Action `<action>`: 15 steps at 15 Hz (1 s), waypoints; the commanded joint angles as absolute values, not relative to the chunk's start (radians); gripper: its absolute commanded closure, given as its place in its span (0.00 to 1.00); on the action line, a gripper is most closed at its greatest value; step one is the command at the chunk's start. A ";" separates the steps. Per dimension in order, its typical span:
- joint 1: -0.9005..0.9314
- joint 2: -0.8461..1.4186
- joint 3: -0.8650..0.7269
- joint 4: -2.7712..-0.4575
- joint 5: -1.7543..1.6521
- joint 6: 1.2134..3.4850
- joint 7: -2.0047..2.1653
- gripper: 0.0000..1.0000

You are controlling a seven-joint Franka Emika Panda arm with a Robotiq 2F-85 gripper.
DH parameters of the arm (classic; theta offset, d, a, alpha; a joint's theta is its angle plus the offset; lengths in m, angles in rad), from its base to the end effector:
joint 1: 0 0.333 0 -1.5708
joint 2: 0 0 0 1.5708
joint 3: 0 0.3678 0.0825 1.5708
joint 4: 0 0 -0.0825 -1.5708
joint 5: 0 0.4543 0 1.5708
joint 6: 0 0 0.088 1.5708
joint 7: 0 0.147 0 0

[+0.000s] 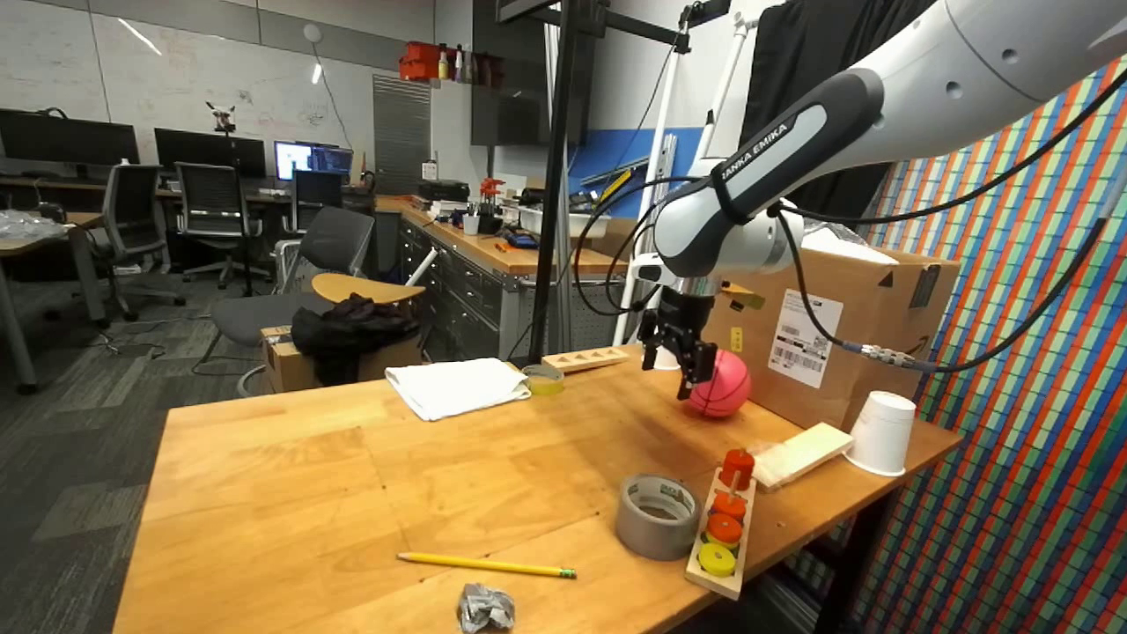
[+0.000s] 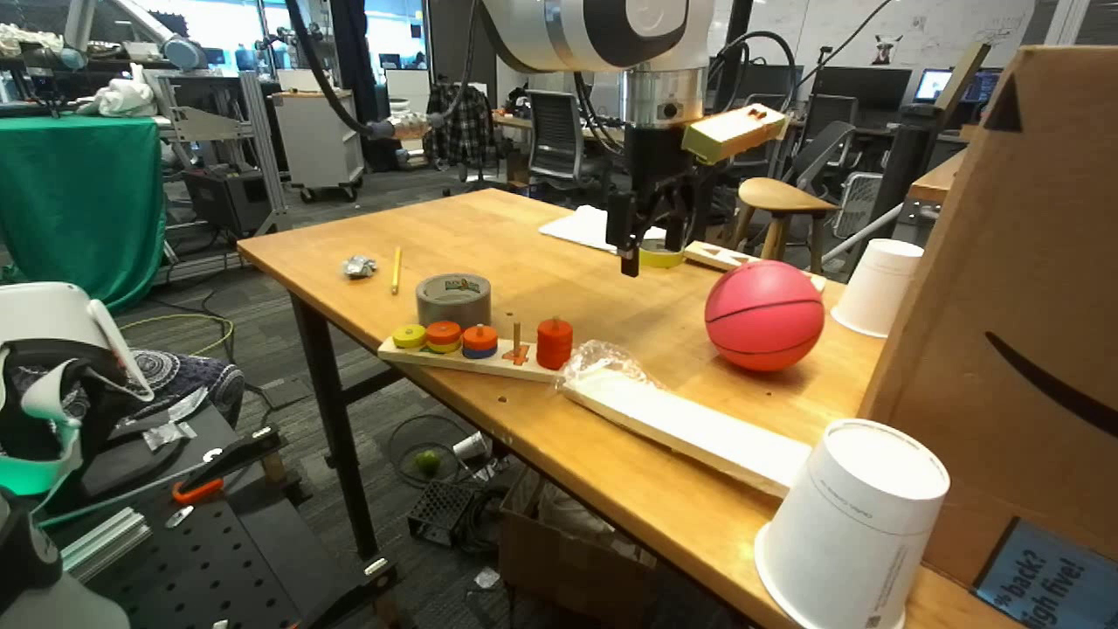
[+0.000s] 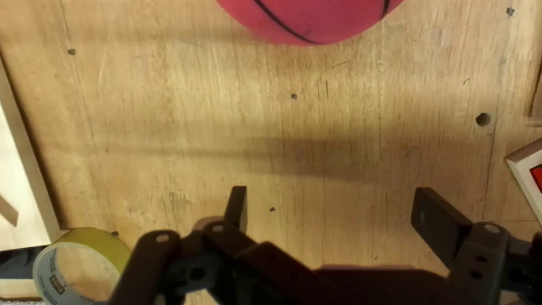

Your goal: Push the basketball between the two cups

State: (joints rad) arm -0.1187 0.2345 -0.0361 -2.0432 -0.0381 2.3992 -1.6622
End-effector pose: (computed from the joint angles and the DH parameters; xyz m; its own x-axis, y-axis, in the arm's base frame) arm 0.6618 -0.1042 0.3041 0.0382 0.9981 -0.0482 0.9926 -0.0323 0.1168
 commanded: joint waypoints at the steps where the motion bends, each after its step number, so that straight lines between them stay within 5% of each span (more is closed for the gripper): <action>1: -0.117 0.277 -0.042 -1.981 -0.077 2.343 -1.610 0.00; 15: -0.140 0.280 -0.136 -1.942 -0.450 2.436 -1.562 0.00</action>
State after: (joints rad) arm -0.1236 0.3277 -0.0951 -1.9372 -0.3312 2.3659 -1.5520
